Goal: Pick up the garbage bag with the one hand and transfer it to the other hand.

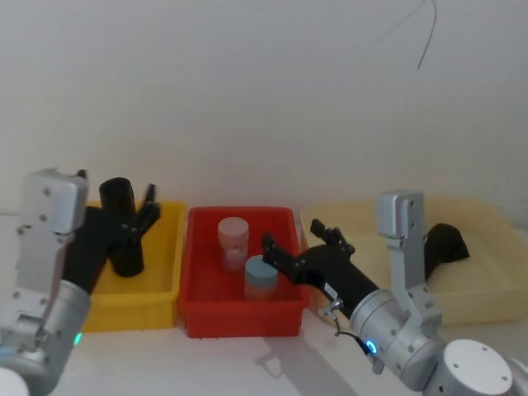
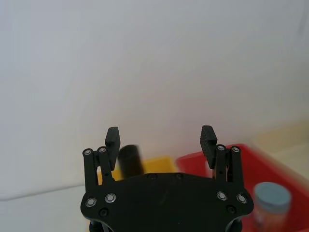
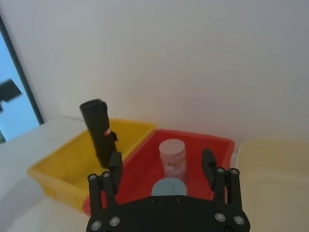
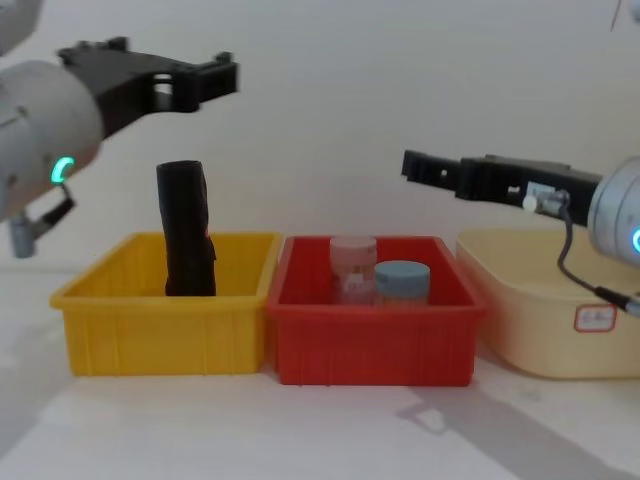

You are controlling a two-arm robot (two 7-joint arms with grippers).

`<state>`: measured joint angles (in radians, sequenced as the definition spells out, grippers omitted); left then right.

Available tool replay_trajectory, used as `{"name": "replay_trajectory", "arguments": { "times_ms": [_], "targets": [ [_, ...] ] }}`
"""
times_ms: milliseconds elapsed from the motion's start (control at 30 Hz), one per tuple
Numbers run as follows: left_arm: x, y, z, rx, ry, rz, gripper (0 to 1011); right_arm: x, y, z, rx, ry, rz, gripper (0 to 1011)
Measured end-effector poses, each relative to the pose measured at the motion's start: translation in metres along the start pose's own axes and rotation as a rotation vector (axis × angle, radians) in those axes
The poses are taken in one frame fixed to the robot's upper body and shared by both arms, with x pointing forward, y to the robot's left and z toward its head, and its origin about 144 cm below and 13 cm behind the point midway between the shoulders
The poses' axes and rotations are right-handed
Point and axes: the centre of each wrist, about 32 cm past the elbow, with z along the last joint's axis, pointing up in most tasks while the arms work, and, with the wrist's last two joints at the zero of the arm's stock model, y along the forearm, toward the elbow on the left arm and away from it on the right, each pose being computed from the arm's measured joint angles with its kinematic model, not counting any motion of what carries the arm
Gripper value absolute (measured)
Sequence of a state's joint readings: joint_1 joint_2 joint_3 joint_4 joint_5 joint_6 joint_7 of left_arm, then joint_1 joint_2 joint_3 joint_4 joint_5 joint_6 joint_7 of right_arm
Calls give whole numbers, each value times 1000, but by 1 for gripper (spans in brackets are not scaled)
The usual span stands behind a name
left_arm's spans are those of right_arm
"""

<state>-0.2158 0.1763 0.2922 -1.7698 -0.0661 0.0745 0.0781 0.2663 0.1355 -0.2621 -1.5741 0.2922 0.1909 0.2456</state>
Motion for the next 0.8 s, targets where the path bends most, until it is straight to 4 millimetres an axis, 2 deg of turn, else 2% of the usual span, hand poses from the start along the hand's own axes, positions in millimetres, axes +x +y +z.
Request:
{"name": "replay_trajectory", "arguments": {
  "times_ms": [367, 800],
  "targets": [
    [17, 19, 5, 10, -63, 168, 1002, 1, 5, -11, -56, -4, 14, 1000],
    [32, 34, 9, 15, -114, 292, 1002, 20, 18, -25, -116, -42, -1, 1000]
  ]
}}
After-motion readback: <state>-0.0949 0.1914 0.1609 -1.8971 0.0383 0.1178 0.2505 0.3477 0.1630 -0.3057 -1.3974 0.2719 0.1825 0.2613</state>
